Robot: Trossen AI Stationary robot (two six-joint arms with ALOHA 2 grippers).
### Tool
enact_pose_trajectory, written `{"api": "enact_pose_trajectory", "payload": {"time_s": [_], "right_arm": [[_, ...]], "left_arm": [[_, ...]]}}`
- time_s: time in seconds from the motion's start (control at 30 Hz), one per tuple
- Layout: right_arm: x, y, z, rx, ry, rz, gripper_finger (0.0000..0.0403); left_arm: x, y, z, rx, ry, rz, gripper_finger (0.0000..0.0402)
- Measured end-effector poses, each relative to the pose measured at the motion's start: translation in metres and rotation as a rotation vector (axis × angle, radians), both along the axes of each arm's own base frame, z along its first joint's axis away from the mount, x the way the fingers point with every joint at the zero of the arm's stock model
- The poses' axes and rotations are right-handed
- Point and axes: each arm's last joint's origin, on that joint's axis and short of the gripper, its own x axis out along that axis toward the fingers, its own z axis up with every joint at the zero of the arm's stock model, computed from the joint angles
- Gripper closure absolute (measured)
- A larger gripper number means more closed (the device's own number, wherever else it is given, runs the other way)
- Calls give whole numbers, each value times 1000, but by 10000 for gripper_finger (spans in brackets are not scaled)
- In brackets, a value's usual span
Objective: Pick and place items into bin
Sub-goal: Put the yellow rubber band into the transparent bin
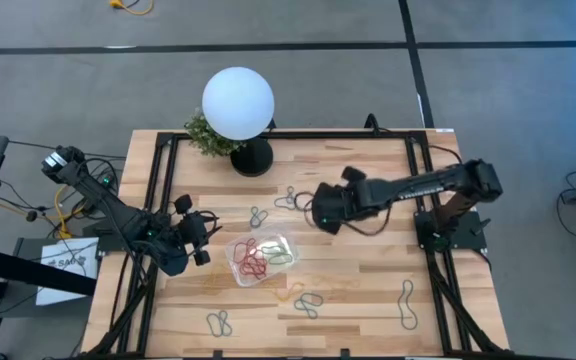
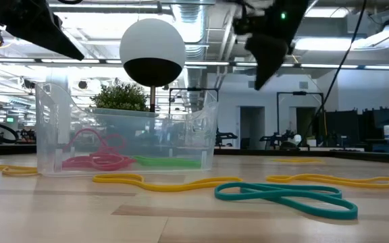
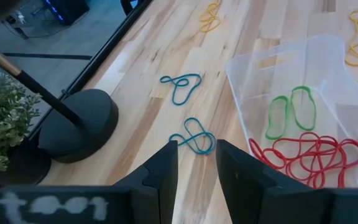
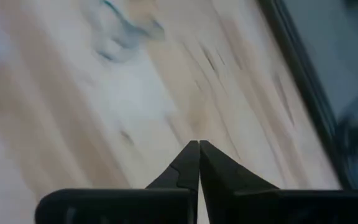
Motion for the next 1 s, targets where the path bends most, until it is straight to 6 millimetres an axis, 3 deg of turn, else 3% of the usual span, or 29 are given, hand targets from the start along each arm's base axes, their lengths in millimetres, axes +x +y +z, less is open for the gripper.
{"api": "enact_pose_trajectory", "payload": {"time_s": [0.27, 0.57, 0.73, 1.0], "right_arm": [[-14, -25, -47, 125, 362, -126, 314], [-8, -59, -129, 227, 674, -62, 211], [-8, -69, -140, 243, 768, 16, 197], [-4, -82, -113, 224, 617, 158, 222]], "left_arm": [[0, 0, 0, -8, -5, 5, 301], [0, 0, 0, -9, -4, 5, 301], [0, 0, 0, -12, 8, -7, 301], [0, 0, 0, -9, 11, -11, 301]]}}
